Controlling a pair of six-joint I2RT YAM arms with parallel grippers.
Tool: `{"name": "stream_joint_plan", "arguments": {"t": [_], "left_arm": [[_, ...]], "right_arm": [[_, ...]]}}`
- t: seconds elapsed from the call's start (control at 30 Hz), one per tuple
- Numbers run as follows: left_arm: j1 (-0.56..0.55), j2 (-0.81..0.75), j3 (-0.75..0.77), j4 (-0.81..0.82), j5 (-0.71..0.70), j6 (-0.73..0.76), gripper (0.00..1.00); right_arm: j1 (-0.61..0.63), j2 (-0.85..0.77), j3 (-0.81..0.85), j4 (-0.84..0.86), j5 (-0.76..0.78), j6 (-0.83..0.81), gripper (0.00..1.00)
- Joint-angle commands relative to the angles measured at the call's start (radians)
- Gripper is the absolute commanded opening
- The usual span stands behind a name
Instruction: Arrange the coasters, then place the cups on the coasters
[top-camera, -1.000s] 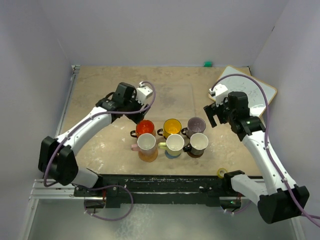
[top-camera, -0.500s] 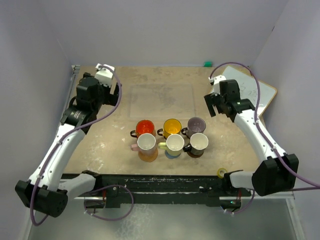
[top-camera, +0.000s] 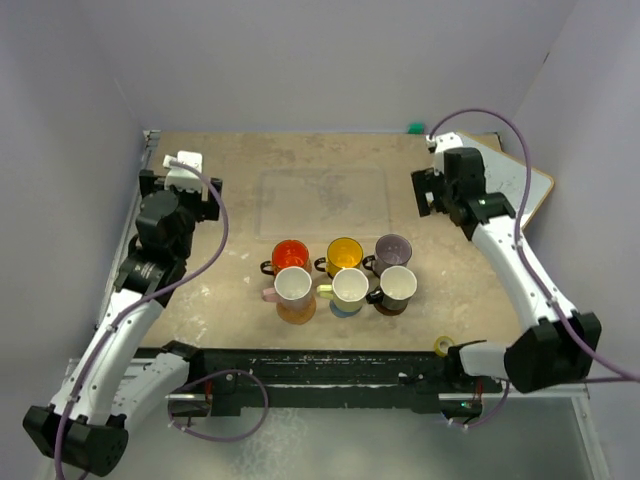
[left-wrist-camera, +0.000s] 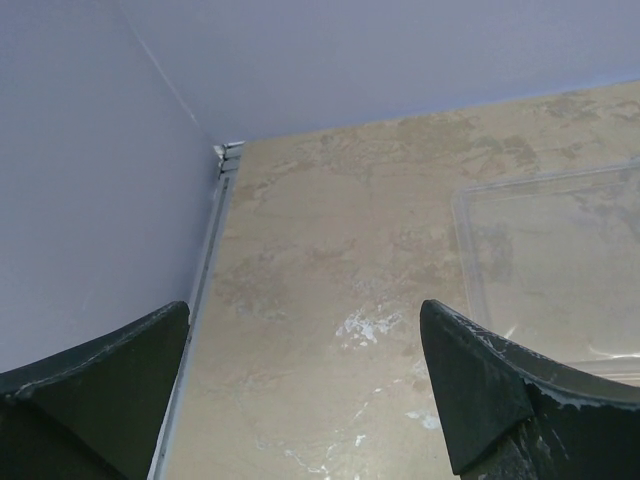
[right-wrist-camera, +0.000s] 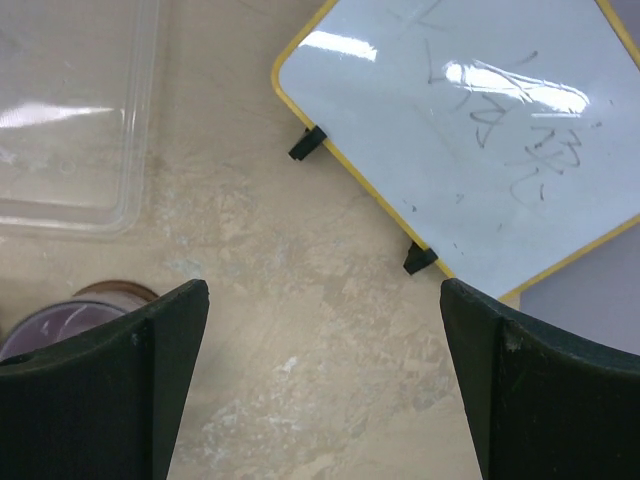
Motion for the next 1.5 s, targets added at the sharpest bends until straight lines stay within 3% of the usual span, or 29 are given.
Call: {"name": "stream_joint_plan", "arguments": {"t": [0.0,0.1,0.37,0.83,1.47], "left_arm": [[0.006,-0.085,-0.061,0.179,-0.039,0.032,0.94],[0.007,-0.052,-0.037,0.136,-0.008,0.045,0.98],[0.007,-0.066,-0.173,0.265,0.025,-0.014,0.98],[0.018,-0.16,-0.173,0.222,-0.016,0.019,0.98],[0.019,-0.155,-0.165,0.201,-0.012,0.013,0.98]], "right_arm": [[-0.004,-0.215,-0.139,0.14,0.044,0.019,1.0],[-0.004,-0.315,-0.197,0.156,0.03,0.011,1.0],[-0.004,-0.478,-0.284,0.159,-0.035,-0.069,1.0],[-0.061,-0.581,-0.325,0.156,-0.079,-0.1,1.0],[-0.069,-0.571,-0.327,0.142,-0.122,-0.106,1.0]]}}
